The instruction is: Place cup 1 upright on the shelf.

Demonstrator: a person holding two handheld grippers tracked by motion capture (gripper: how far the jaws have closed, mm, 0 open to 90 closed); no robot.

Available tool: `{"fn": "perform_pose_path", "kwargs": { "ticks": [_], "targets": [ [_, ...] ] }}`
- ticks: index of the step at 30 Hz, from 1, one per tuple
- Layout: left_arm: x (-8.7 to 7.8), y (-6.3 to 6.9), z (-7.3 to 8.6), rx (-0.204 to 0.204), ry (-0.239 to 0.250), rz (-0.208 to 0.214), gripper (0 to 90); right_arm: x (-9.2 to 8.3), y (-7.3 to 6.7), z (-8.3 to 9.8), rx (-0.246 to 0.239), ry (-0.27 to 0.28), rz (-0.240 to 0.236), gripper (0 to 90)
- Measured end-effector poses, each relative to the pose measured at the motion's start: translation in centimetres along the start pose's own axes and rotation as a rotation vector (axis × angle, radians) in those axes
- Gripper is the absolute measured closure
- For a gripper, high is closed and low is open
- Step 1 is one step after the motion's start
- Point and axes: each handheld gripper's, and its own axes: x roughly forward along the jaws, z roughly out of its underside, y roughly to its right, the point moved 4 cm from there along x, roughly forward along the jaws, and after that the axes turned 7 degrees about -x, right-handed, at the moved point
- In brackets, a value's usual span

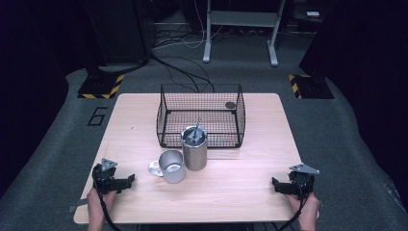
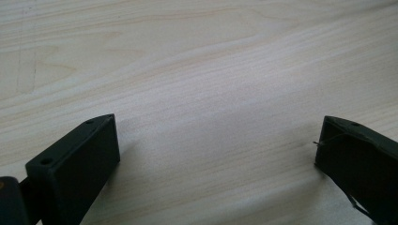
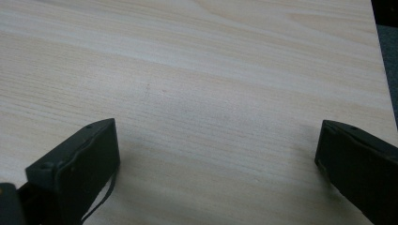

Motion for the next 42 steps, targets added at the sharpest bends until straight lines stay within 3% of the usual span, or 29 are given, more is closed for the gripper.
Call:
{"fn": "perform_pose_path", "kwargs": {
  "ticks": [15,18,27,31,35,42],
  "targets": [
    [0.5,0.2,-0.4,0.001,0.004,0.002,0.1,0.1,0.0,0.0,0.000,0.003,0.000,0.0],
    [0.6,0.1,-0.6,0.005,0.005,0.003,0.1,0.1,0.0,-0.1,-0.007,-0.007,-0.004,0.0],
    [0.6,0.1,-0.5,0.015,-0.002,0.004,0.2,-0.1,-0.1,-0.3,0.031,-0.059,0.013,0.0],
    [0.5,0.1,-0.5,0.015,-0.002,0.003,0.3,-0.7,0.0,-0.1,0.062,-0.042,-0.027,0.0],
    [0.5,0.1,-0.5,0.016,-0.002,0.003,0.3,-1.4,-0.4,-0.5,0.063,-0.029,-0.050,0.0],
    [0.5,0.1,-0.5,0.015,-0.003,0.003,0.3,-2.8,-1.8,-2.3,0.004,0.005,-0.090,0.0]
  ]
}}
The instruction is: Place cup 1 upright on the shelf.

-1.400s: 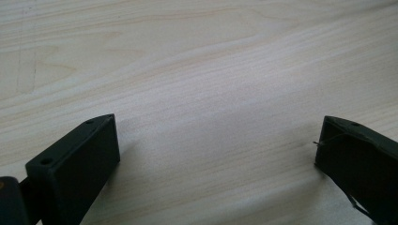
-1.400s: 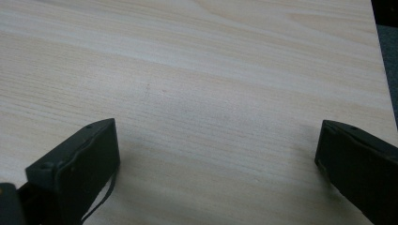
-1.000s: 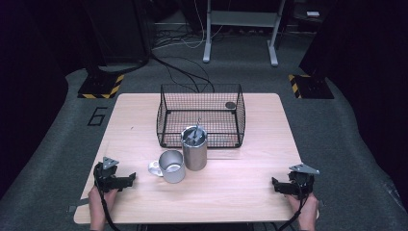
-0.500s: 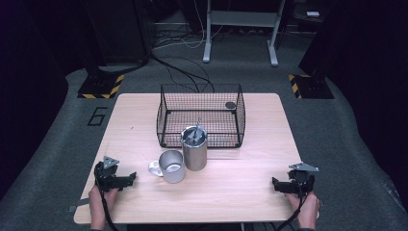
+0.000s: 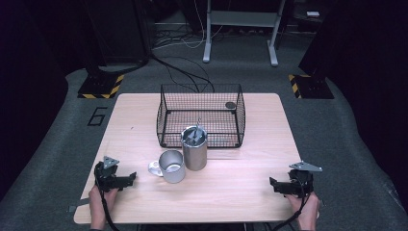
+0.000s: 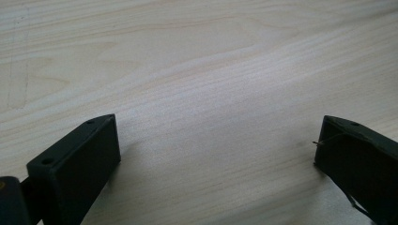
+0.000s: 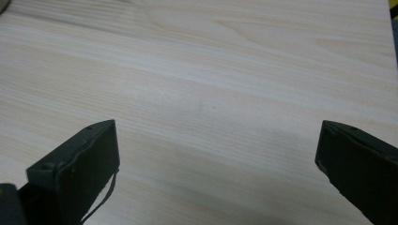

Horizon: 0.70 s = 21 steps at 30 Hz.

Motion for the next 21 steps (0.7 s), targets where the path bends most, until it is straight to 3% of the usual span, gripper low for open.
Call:
{"fn": "perform_pose_path", "kwargs": {
  "ticks": [12,21],
  "targets": [
    [0.0,0.0,0.0,-0.001,0.000,-0.002,0.3,-0.7,-3.7,-2.9,-0.086,0.034,-0.084,0.0],
    [0.0,0.0,0.0,-0.001,0.001,-0.002,0.3,-0.3,-5.3,-4.5,-0.129,0.047,-0.124,0.0]
  ]
}}
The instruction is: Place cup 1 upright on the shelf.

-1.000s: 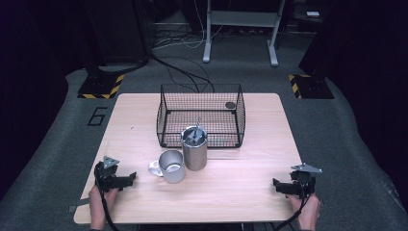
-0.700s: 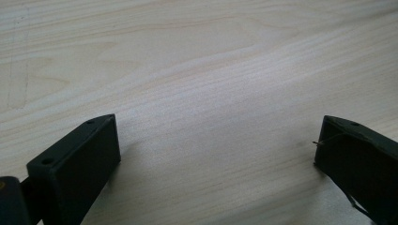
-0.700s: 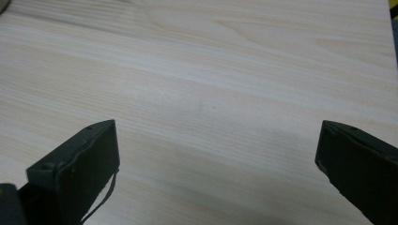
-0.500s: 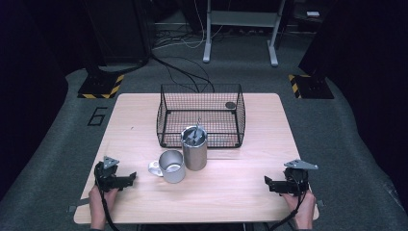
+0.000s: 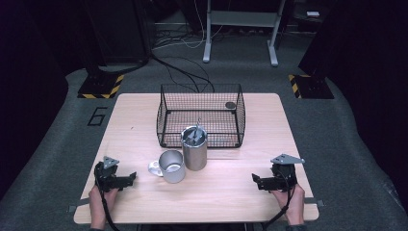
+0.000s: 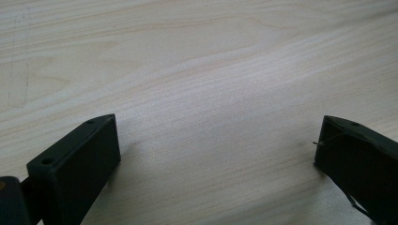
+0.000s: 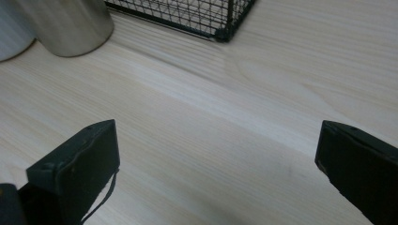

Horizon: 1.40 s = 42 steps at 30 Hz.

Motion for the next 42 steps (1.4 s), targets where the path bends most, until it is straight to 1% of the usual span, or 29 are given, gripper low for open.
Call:
{"fn": "perform_pose_path", "kwargs": {
  "ticks": [1,3,4,5,8,9,10,11,15,16,19,20,21,23,26,28,30,31,34,35,36,37,39,42],
  "targets": [
    [0.0,0.0,0.0,0.000,0.000,-0.002,0.4,0.1,-0.5,-0.5,-0.006,0.014,-0.018,0.0],
    [0.0,0.0,0.0,0.001,-0.002,-0.001,0.4,0.4,-0.9,-0.9,-0.019,0.022,-0.031,0.0],
    [0.0,0.0,0.0,0.001,-0.002,-0.001,0.4,0.4,-0.9,-0.9,-0.019,0.022,-0.031,0.0],
    [0.0,0.0,0.0,0.002,-0.002,-0.002,0.4,0.7,-1.5,-1.4,-0.029,0.024,-0.055,0.0],
    [0.0,0.0,0.0,0.001,-0.002,-0.001,0.4,1.2,-2.1,-2.1,-0.051,0.032,-0.080,0.0],
    [0.0,0.0,0.0,0.001,-0.002,-0.001,0.4,1.4,-2.3,-2.3,-0.053,0.028,-0.091,0.0],
    [0.0,0.0,0.0,0.001,-0.002,-0.001,0.4,1.4,-2.3,-2.3,-0.053,0.028,-0.091,0.0],
    [0.0,0.0,0.0,0.001,-0.002,-0.001,0.4,1.9,-2.7,-2.7,-0.063,0.026,-0.115,0.0],
    [0.0,0.0,0.0,0.001,-0.002,-0.001,0.4,2.3,-3.3,-3.4,-0.078,0.032,-0.133,0.0],
    [-0.1,0.0,0.0,0.001,-0.007,-0.002,0.4,2.5,-3.6,-3.9,-0.091,0.042,-0.147,0.0],
    [-0.1,0.0,0.0,0.001,-0.006,-0.003,0.4,2.7,-4.1,-4.6,-0.100,0.040,-0.171,0.0],
    [0.0,0.0,0.0,-0.001,-0.002,-0.003,0.4,2.7,-4.3,-4.9,-0.102,0.038,-0.175,0.0],
    [0.0,0.0,0.0,-0.001,-0.002,-0.003,0.4,2.8,-4.5,-5.1,-0.115,0.036,-0.181,0.0],
    [0.0,0.0,0.0,-0.001,-0.003,-0.002,0.4,2.9,-5.0,-5.6,-0.123,0.046,-0.190,0.0],
    [-0.1,0.0,0.0,0.001,-0.005,-0.002,0.5,3.0,-5.3,-6.2,-0.127,0.054,-0.200,0.0],
    [-0.1,0.0,0.0,0.001,-0.006,-0.002,0.4,3.4,-5.8,-7.1,-0.138,0.065,-0.220,0.0],
    [-0.1,0.0,0.0,0.001,-0.006,-0.002,0.4,3.6,-6.2,-7.8,-0.149,0.065,-0.228,0.0],
    [-0.1,0.0,0.0,0.003,-0.016,0.001,0.4,3.6,-6.2,-7.8,-0.149,0.065,-0.228,0.0],
    [-0.1,0.0,0.0,0.004,-0.017,0.002,0.4,3.9,-6.9,-8.8,-0.165,0.067,-0.244,0.0],
    [-0.1,0.0,0.0,0.003,-0.017,0.003,0.4,4.2,-7.3,-9.4,-0.179,0.070,-0.253,0.0],
    [-0.1,0.0,0.0,0.003,-0.017,0.003,0.5,4.2,-7.3,-9.4,-0.179,0.070,-0.253,0.0],
    [-0.1,0.0,0.0,0.001,-0.006,-0.001,0.4,4.5,-7.7,-10.0,-0.186,0.076,-0.265,0.0],
    [-0.1,0.0,0.0,0.001,-0.006,-0.001,0.4,4.6,-8.0,-10.3,-0.185,0.078,-0.271,0.0],
    [-0.1,0.0,0.0,0.003,-0.016,0.004,0.5,5.4,-8.6,-11.4,-0.205,0.080,-0.288,0.0]
  ]
}}
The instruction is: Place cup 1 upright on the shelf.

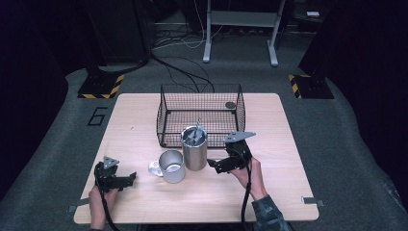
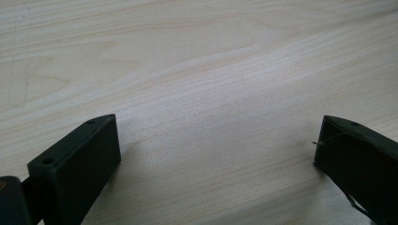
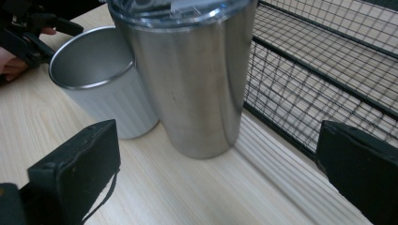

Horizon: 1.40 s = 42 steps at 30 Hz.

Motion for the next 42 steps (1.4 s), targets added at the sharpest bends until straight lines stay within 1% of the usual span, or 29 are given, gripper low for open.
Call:
{"fn": "perform_pose_path", "kwargs": {
  "ticks": [1,2,3,4,7,8,9,10,11,12,13,15,16,18,20,21,23,24,26,27,28,29,33,34,36,40,41,42],
  "targets": [
    [0.1,0.1,0.0,-0.004,0.009,-0.001,0.5,0.2,0.0,-0.2,0.002,0.003,-0.002,0.0],
    [0.1,0.1,0.0,-0.004,0.009,-0.001,0.5,0.4,-0.1,-0.4,0.003,0.007,-0.016,0.1],
    [0.1,0.0,0.0,0.001,0.009,-0.001,0.5,0.4,-0.1,-0.4,0.003,0.007,-0.016,0.1],
    [0.1,0.0,0.0,0.000,0.010,-0.001,0.5,0.8,-0.1,-0.9,0.019,0.023,-0.038,0.9],
    [0.1,0.1,0.0,-0.001,0.011,-0.001,0.5,1.2,-0.1,-1.3,0.010,0.030,-0.041,1.0],
    [0.1,0.1,0.0,0.000,0.012,-0.002,0.5,1.6,-0.1,-1.7,0.005,0.042,-0.046,1.6],
    [0.0,0.0,0.0,0.004,0.008,-0.001,0.5,1.9,-0.2,-1.9,0.000,0.042,-0.045,1.6],
    [0.1,0.1,0.0,0.000,0.015,-0.003,0.5,2.1,-0.3,-2.2,-0.010,0.044,-0.043,1.8],
    [0.1,0.1,0.0,0.000,0.015,-0.003,0.5,2.1,-0.3,-2.2,-0.010,0.044,-0.043,1.8],
    [0.1,0.1,0.0,0.001,0.017,-0.002,0.5,2.4,-0.3,-2.3,-0.014,0.040,-0.045,1.7],
    [0.1,0.1,0.0,0.001,0.014,-0.001,0.5,3.2,-0.4,-2.7,-0.019,0.036,-0.049,1.6],
    [0.1,0.1,0.0,0.001,0.017,-0.001,0.5,3.4,-0.4,-2.8,-0.014,0.037,-0.052,0.7],
    [0.1,0.1,0.0,0.001,0.017,-0.001,0.6,3.9,-0.4,-3.2,0.001,0.059,-0.066,0.0],
    [0.1,0.1,0.0,0.001,0.017,-0.001,0.6,4.4,-0.4,-3.6,-0.011,0.064,-0.068,0.0],
    [0.1,0.1,0.0,0.001,0.017,-0.001,0.6,4.7,-0.5,-3.7,-0.006,0.060,-0.065,0.0],
    [0.1,0.1,0.0,0.002,0.011,-0.001,0.6,5.3,-0.6,-4.0,-0.012,0.061,-0.078,0.0],
    [0.0,0.0,0.0,0.006,0.009,-0.001,0.6,5.5,-0.6,-4.0,-0.017,0.055,-0.077,0.0],
    [0.1,0.1,0.0,0.002,0.017,-0.001,0.6,6.0,-0.6,-4.1,-0.030,0.053,-0.082,0.0],
    [0.1,0.1,0.0,0.003,0.018,-0.002,0.6,6.2,-0.6,-4.1,-0.027,0.055,-0.080,0.0],
    [0.1,0.0,0.0,0.005,0.015,-0.002,0.7,6.4,-0.5,-4.3,-0.028,0.066,-0.078,0.0],
    [0.1,0.1,0.0,0.001,0.018,-0.001,0.7,6.6,-0.6,-4.3,-0.019,0.067,-0.076,0.0],
    [0.1,0.1,0.0,-0.001,0.019,-0.001,0.7,6.7,-0.5,-4.4,-0.027,0.068,-0.072,0.0],
    [0.0,0.0,0.0,0.007,0.008,-0.002,0.7,7.2,-0.5,-4.4,-0.020,0.084,-0.069,0.0],
    [0.1,0.1,0.0,0.003,0.015,-0.002,0.7,7.3,-0.5,-4.4,-0.020,0.090,-0.069,0.0],
    [0.1,0.1,0.0,0.000,0.013,-0.002,0.7,7.3,-0.5,-4.4,-0.021,0.098,-0.066,0.0],
    [0.1,0.1,0.0,0.000,0.015,-0.001,0.7,7.3,-0.5,-4.4,-0.025,0.102,-0.062,0.0],
    [0.1,0.1,0.0,0.001,0.012,-0.001,0.7,7.2,-0.7,-4.4,-0.034,0.105,-0.039,0.8],
    [0.1,0.1,0.0,0.001,0.016,-0.002,0.7,7.1,-0.8,-4.4,-0.039,0.106,-0.029,1.3]
  ]
}}
